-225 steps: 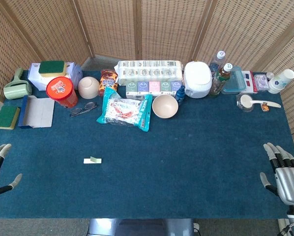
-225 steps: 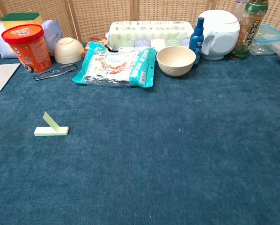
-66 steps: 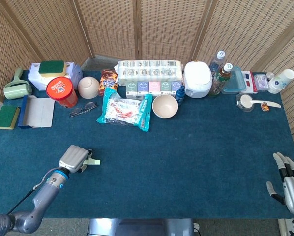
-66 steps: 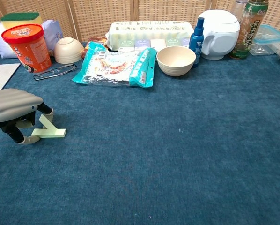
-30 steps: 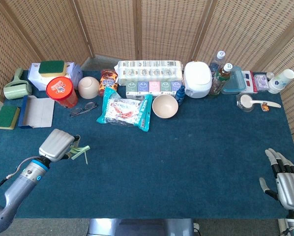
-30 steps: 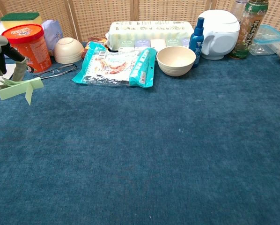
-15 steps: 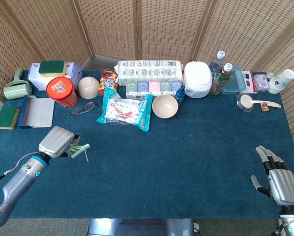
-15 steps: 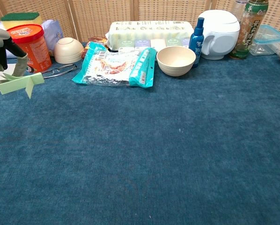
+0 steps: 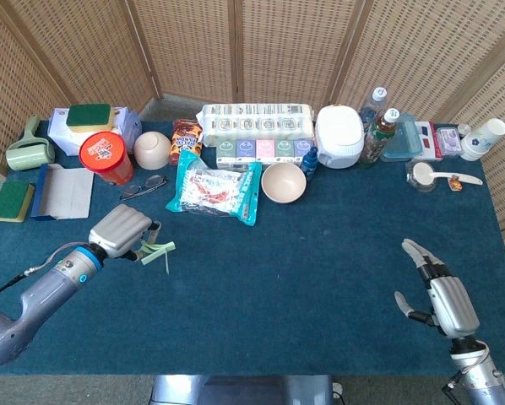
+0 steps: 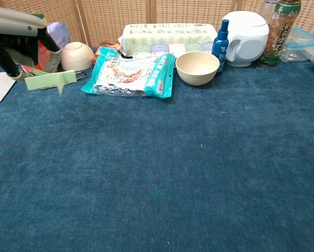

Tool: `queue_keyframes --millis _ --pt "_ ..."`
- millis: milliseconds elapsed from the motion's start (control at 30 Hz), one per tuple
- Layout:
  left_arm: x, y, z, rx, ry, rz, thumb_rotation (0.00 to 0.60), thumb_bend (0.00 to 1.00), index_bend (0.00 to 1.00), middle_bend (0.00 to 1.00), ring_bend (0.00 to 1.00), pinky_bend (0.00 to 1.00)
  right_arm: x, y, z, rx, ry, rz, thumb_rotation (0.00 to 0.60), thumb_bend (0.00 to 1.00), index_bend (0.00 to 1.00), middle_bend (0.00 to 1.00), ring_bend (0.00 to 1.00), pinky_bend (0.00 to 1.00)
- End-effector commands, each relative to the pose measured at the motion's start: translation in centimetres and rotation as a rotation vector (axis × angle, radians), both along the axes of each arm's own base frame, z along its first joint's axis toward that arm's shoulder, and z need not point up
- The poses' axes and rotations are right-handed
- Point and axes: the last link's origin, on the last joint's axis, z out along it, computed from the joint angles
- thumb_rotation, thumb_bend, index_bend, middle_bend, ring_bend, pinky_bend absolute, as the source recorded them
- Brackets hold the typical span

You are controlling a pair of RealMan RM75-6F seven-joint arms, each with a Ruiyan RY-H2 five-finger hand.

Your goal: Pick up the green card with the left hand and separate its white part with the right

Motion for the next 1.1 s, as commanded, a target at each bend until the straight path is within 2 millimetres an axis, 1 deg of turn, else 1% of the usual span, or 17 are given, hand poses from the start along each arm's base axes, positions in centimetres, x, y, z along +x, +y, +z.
queue_keyframes --millis 33,133,333,400,500,600,667,767,867,967,1033,1100 --pt "1.6 0.6 -0.2 -0.031 -0.016 -0.009 0.6 0.43 0.63 1.0 1.0 1.0 1.3 -0.8 -0.8 0.025 -0.072 0.038 0.6 0.4 0.0 0.1 0.11 0.18" --pt "2.9 1.1 -0.5 -0.076 -0.016 -0.012 0.6 0.43 0.63 1.0 1.0 1.0 2.4 -1.7 -1.6 0.042 -0.131 0.075 0.6 0.4 0.0 0.11 0.11 0.2" --pt "5.5 2.1 -1.1 -0.12 -0.031 -0.035 0.6 0.43 0.63 1.0 1.0 1.0 4.0 -3.5 -3.6 0.087 -0.185 0.12 0.6 0.4 0.0 0.11 0.15 0.26" --pt "6.4 2.5 -1.4 -0.13 -0.035 -0.043 0.6 0.43 0.63 1.0 1.0 1.0 4.5 -4.2 -4.3 0.1 -0.209 0.13 0.6 0.4 0.0 0.15 0.18 0.28" --pt "7.3 2.9 -1.6 -0.139 -0.028 -0.054 0.6 0.43 0.63 1.0 1.0 1.0 5.0 -4.9 -4.9 0.11 -0.228 0.14 0.6 0.4 0.0 0.24 0.24 0.35" --pt "8.0 3.2 -1.8 -0.147 -0.022 -0.061 0.6 0.43 0.63 1.0 1.0 1.0 5.6 -5.5 -5.3 0.116 -0.256 0.15 0.6 0.4 0.0 0.34 0.39 0.48" --pt "8.5 3.4 -2.0 -0.151 -0.021 -0.065 0.6 0.43 0.63 1.0 1.0 1.0 6.1 -5.8 -5.5 0.116 -0.274 0.159 0.6 0.4 0.0 0.48 0.57 0.6" --pt "9.1 3.8 -2.4 -0.155 -0.017 -0.07 0.6 0.43 0.63 1.0 1.0 1.0 6.7 -6.2 -5.8 0.119 -0.289 0.174 0.6 0.4 0.01 0.64 0.73 0.73" --pt "10.0 4.1 -2.7 -0.157 -0.015 -0.078 0.6 0.43 0.63 1.0 1.0 1.0 7.3 -6.7 -6.1 0.114 -0.289 0.194 0.6 0.4 0.06 0.71 0.84 0.84" --pt "10.9 4.4 -3.0 -0.159 -0.011 -0.084 0.6 0.43 0.63 1.0 1.0 1.0 7.8 -7.1 -6.2 0.099 -0.292 0.206 0.6 0.37 0.13 0.79 0.94 0.94" --pt "11.3 4.6 -3.1 -0.158 -0.009 -0.086 0.6 0.43 0.63 1.0 1.0 1.0 8.1 -7.3 -6.4 0.094 -0.292 0.215 0.6 0.36 0.16 0.82 0.97 0.97" --pt "12.3 4.8 -3.3 -0.159 -0.013 -0.096 0.6 0.43 0.63 1.0 1.0 1.0 8.9 -7.5 -6.7 0.097 -0.299 0.232 0.6 0.35 0.19 0.84 0.99 0.98"
